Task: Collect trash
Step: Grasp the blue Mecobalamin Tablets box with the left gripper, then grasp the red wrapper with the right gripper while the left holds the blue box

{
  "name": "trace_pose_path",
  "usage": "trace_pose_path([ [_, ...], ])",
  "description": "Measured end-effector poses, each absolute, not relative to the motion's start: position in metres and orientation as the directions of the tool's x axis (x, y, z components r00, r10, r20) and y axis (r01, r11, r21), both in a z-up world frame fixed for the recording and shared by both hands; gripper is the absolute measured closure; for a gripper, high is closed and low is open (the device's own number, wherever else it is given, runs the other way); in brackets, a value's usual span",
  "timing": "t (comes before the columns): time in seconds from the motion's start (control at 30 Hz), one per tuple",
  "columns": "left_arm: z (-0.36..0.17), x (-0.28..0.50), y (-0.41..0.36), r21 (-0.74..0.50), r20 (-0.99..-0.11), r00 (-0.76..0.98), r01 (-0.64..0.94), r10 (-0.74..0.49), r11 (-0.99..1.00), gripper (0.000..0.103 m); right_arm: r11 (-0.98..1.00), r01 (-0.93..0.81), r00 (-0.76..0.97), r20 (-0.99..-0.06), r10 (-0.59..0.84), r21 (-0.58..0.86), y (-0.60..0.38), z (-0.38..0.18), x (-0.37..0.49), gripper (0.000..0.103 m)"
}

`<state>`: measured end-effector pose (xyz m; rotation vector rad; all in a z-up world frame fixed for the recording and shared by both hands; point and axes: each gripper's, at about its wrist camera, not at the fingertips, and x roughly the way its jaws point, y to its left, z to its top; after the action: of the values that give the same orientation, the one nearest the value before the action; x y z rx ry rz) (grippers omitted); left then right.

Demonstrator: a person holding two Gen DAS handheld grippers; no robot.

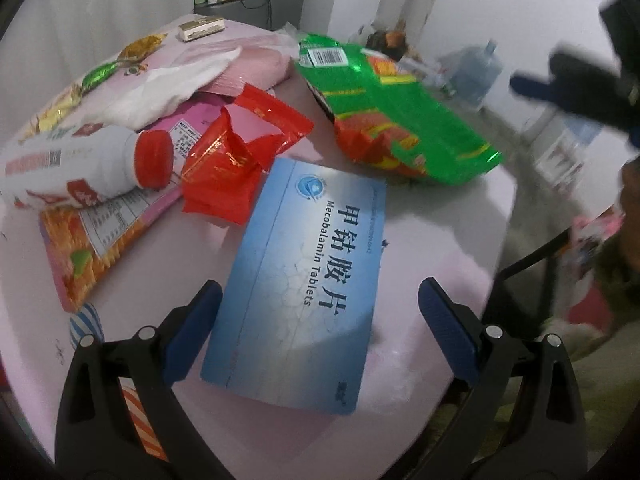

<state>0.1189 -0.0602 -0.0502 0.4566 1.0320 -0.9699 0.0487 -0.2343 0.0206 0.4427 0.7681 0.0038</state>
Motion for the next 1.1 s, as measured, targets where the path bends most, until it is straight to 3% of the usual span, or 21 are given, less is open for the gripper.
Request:
trace_pose_path([
  [0.1,-0.053,0.119,-0.067,-0.056,-0.884,0.212,0.837,-0.417,0.544,0.031,0.910,0.140,0.719,-0.672,0.177,0.390,-0.234,0.027,0.056,0.021],
  [0.57,-0.054,0.112,-0.022,-0.105,-0.878,0.238,0.752,-0.416,0.651,0.032,0.906,0.041,0.554,-0.764,0.330,0.421,-0.219,0.017,0.138,0.050],
  [1.1,-0.053,0.116,0.026,-0.110,-0.871,0.316,0.622,-0.377,0.775,0.032,0.943,0.054,0.329,-0.898,0.293,0.328,-0.221,-0.045,0.241,0.051],
])
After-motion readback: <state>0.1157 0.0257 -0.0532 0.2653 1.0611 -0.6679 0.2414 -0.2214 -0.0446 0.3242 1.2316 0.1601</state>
